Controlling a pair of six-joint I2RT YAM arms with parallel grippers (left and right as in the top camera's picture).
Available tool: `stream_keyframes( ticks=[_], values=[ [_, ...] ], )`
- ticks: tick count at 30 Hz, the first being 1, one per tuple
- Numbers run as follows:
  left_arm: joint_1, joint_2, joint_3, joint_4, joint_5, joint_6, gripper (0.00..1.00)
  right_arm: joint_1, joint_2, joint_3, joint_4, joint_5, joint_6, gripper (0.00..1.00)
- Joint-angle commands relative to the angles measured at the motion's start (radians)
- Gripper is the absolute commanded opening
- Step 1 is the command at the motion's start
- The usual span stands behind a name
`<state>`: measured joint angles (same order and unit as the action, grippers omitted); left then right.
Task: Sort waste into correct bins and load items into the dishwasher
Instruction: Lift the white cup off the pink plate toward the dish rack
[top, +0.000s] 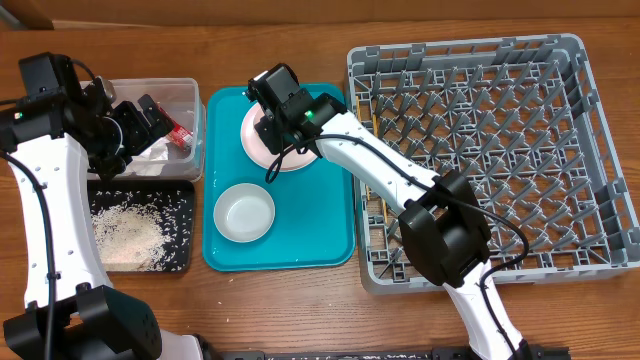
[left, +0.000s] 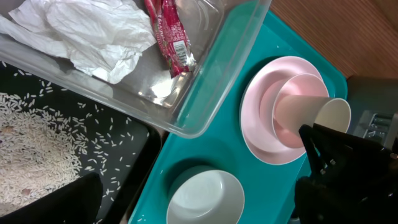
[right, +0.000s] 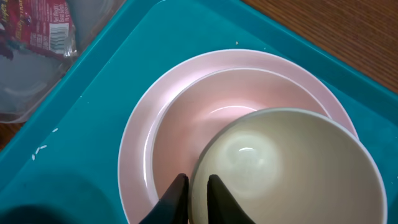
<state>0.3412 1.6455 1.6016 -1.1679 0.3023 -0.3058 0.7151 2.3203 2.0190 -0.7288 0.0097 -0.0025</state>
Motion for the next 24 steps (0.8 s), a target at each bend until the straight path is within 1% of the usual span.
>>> stream_keyframes(
  ticks=[1,5,8,13,18,21,24],
  values=[
    [-0.002,-0.024,0.017,-0.002,-0.003,0.022,1.00,0.003,-0.002,-0.004,-0.002,0.016,-0.006,0.10],
    [-0.002,-0.024,0.017,-0.002,-0.003,0.022,1.00,0.003,-0.003,-0.004,-0.001,0.016,-0.006,0.04],
    [-0.002,-0.024,0.017,-0.002,-0.003,0.022,1.00,0.003,-0.003,0.008,0.001,0.016,-0.006,0.04],
    [-0.002,-0.024,0.017,-0.002,-0.003,0.022,1.00,0.003,-0.031,0.081,-0.031,0.015,-0.005,0.04],
    [-0.002,-0.024,0.017,-0.002,-0.003,0.022,1.00,-0.002,-0.121,0.141,-0.033,0.015,-0.005,0.04],
    [-0.002,-0.024,0.017,-0.002,-0.003,0.022,1.00,-0.014,-0.201,0.147,-0.041,0.012,-0.001,0.04],
    [-0.002,-0.024,0.017,-0.002,-0.003,0.022,1.00,-0.056,-0.299,0.148,-0.083,-0.063,0.002,0.04]
  ],
)
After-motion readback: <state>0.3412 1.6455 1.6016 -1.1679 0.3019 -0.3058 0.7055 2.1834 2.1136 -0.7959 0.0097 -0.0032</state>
